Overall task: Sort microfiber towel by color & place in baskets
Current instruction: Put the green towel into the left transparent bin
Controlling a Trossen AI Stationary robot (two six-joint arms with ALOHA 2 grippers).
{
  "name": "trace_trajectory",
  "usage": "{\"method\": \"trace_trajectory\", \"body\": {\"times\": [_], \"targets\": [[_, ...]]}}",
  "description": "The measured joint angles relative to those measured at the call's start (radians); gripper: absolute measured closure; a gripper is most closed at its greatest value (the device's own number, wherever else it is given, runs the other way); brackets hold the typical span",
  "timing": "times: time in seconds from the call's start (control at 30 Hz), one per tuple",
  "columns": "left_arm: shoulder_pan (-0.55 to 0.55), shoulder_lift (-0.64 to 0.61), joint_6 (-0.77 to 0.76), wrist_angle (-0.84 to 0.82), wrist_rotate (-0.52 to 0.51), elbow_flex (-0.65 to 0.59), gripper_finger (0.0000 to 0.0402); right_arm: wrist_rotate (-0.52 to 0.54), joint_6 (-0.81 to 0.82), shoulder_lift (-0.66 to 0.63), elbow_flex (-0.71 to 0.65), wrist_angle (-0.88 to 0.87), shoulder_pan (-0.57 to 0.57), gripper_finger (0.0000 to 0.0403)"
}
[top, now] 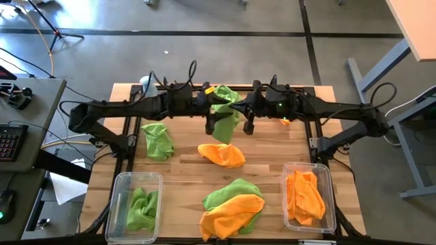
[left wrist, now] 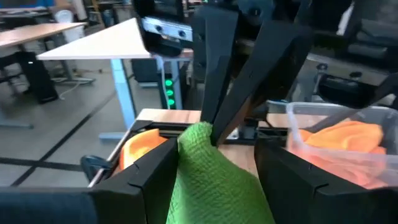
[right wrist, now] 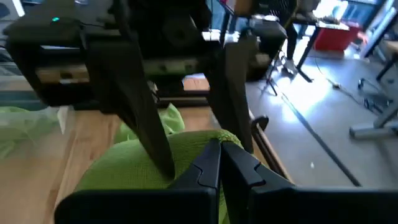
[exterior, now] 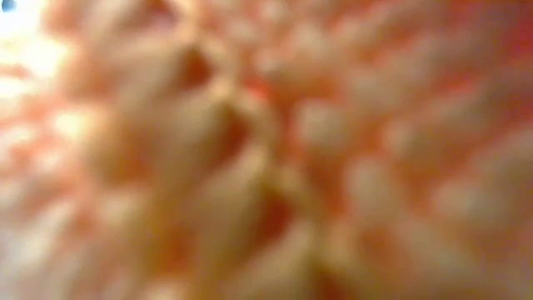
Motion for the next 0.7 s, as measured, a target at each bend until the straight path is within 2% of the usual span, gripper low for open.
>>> {"method": "trace_trajectory", "body": {"times": [0.3, 0.4, 0.5, 0.63, 0.7], "targets": [[0.0, 0.047, -0.002, -0.003, 0.008, 0.006, 0.0202, -0.057, -0.021, -0.008, 0.017, 0.022, 0.001, 0.0403], [0.0, 0.061, -0.01, -0.009, -0.012, 0.006, 0.0215, -0.063, -0.026, -0.008, 0.017, 0.022, 0.001, 0.0403], [-0.007, 0.063, -0.011, -0.03, -0.063, 0.006, 0.0259, -0.063, -0.003, -0.008, 0.016, 0.016, 0.001, 0.0403], [-0.016, 0.059, -0.01, -0.056, -0.106, 0.006, 0.036, -0.063, 0.006, -0.008, 0.016, -0.03, 0.001, 0.0403], [-0.016, 0.059, -0.022, -0.056, -0.107, 0.006, 0.0389, -0.049, 0.053, -0.008, 0.016, -0.065, 0.001, 0.0402]]}}
